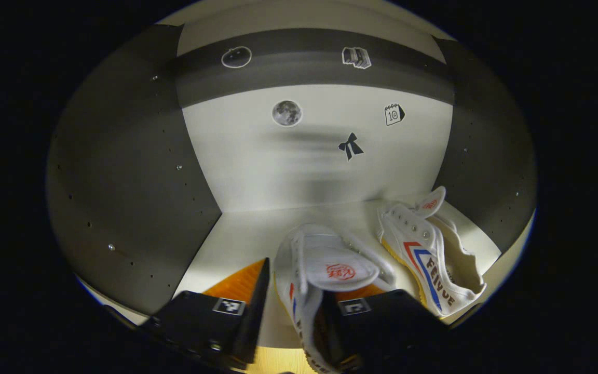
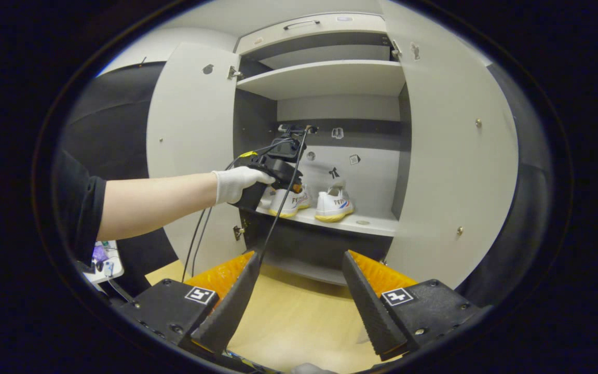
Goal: Grab one shoe with the right hand and put it into the shoe cabinet, grab the other shoe with the left hand and put it into the shoe cabinet; then close the right door with the right hand and the left door with the left hand.
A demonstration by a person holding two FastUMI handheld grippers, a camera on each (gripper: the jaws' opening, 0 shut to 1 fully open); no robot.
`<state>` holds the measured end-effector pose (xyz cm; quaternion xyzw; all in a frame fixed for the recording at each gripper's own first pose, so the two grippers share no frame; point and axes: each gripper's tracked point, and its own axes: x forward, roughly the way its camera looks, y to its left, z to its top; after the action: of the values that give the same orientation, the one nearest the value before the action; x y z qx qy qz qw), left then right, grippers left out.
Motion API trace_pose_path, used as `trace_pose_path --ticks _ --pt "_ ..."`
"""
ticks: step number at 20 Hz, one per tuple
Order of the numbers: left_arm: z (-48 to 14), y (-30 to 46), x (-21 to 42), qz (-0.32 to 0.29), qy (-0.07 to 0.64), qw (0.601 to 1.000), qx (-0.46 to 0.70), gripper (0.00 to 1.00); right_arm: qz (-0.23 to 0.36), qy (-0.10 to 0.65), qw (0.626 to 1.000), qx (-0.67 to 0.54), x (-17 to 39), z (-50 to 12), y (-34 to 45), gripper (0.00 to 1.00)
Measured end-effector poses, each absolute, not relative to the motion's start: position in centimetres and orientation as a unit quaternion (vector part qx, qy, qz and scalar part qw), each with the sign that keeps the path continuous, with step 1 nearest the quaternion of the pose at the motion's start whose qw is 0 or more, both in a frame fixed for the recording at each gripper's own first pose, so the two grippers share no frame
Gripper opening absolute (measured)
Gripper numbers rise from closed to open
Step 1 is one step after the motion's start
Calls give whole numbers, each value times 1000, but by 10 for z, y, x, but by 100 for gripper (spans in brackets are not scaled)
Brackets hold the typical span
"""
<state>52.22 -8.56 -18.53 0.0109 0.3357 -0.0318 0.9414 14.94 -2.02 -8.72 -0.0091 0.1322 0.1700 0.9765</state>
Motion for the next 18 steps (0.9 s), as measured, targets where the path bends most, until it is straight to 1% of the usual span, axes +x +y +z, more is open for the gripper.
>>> trace_pose_path --ticks 2,3,4,8,11,13,18 --pt "-183 -72 521 -13 330 944 3 85 165 128 978 -8 149 -84 -23 100" --pt "-181 -70 518 -11 326 945 -6 82 162 127 979 -7 149 -83 -24 100" --pt "-179 -69 517 -13 324 946 -14 98 160 126 979 -6 149 -82 -25 100" --pt "-162 -71 507 -24 304 952 -31 98 151 125 981 -7 148 -80 -23 100" --pt "-139 -72 493 -31 272 961 -31 98 140 115 983 -11 144 -75 -22 100" --pt "-120 -67 479 -24 242 969 -33 98 123 99 987 -10 142 -68 -24 100" --pt "-75 -69 422 -39 175 983 -31 97 98 79 992 -2 131 -52 -26 100"
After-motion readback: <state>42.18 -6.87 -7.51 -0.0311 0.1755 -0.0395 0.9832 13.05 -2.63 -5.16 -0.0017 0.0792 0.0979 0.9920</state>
